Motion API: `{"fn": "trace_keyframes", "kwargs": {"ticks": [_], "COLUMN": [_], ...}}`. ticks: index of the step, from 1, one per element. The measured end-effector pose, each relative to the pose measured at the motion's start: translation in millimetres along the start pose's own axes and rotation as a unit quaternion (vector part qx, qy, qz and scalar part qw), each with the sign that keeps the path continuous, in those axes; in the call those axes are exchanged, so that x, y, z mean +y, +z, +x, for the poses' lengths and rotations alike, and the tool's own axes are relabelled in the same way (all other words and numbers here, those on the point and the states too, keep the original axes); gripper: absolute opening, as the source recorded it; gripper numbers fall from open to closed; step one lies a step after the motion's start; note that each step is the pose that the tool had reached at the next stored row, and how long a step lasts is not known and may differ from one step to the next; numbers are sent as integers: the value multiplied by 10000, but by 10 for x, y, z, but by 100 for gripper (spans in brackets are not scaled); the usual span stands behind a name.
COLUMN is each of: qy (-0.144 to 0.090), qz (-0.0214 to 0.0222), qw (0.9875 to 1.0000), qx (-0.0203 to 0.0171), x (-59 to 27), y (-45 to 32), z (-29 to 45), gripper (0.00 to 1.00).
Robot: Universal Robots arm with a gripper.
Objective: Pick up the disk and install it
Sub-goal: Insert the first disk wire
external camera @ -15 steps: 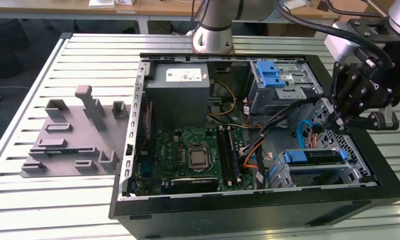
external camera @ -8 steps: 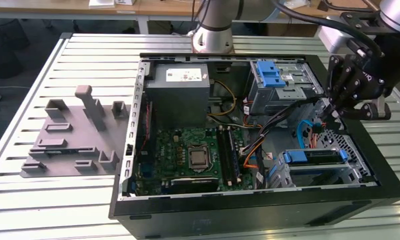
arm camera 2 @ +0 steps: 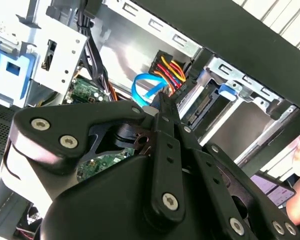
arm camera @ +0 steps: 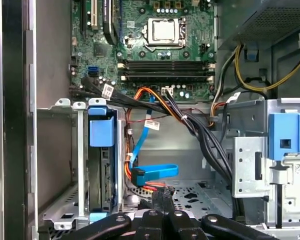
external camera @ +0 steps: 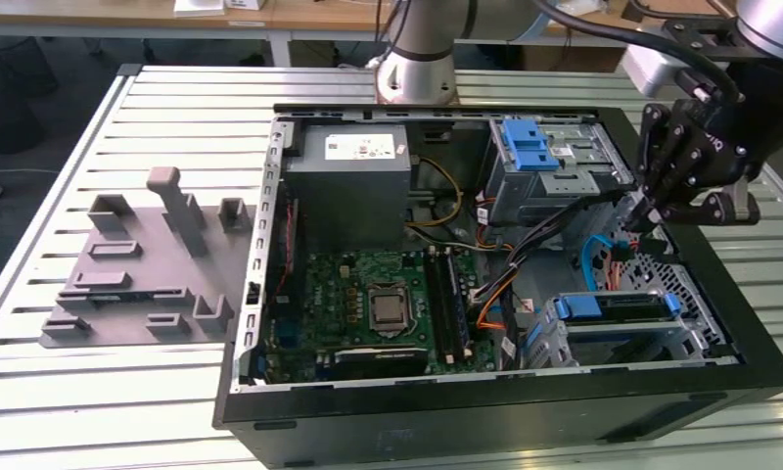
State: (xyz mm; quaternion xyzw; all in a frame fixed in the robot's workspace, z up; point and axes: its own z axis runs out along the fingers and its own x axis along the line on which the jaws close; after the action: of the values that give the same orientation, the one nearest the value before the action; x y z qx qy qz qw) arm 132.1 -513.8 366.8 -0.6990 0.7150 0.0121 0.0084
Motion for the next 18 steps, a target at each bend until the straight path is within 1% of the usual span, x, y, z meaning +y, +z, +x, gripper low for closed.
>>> {"fn": "trace_keyframes", "kwargs": {"ticks": [1, 2, 3, 4, 6, 7, 8, 9, 11, 14, 15, 16, 17, 18], "qy": [1, 2, 2, 3, 6, 12, 19, 27, 31, 32, 35, 44, 59, 85], "qz": [1, 2, 4, 6, 10, 12, 13, 13, 5, -24, -29, -29, -30, -32], "qw": [10000, 10000, 9999, 9996, 9990, 9987, 9985, 9983, 9981, 9979, 9978, 9975, 9974, 9972], "qx": [33, 93, 171, 270, 445, 513, 555, 579, 611, 646, 669, 698, 724, 742], "x": [-6, -12, -17, -20, -25, -27, -29, -30, -34, -43, -47, -51, -56, -59], "y": [0, 0, 1, 1, 2, 2, 3, 2, 2, 7, 10, 11, 14, 18], "z": [-1, -2, -5, -8, -16, -20, -26, -34, -54, -92, -101, -105, -106, -107], "gripper": [11, 11, 11, 11, 11, 11, 11, 11, 11, 11, 16, 16, 23, 23]}}
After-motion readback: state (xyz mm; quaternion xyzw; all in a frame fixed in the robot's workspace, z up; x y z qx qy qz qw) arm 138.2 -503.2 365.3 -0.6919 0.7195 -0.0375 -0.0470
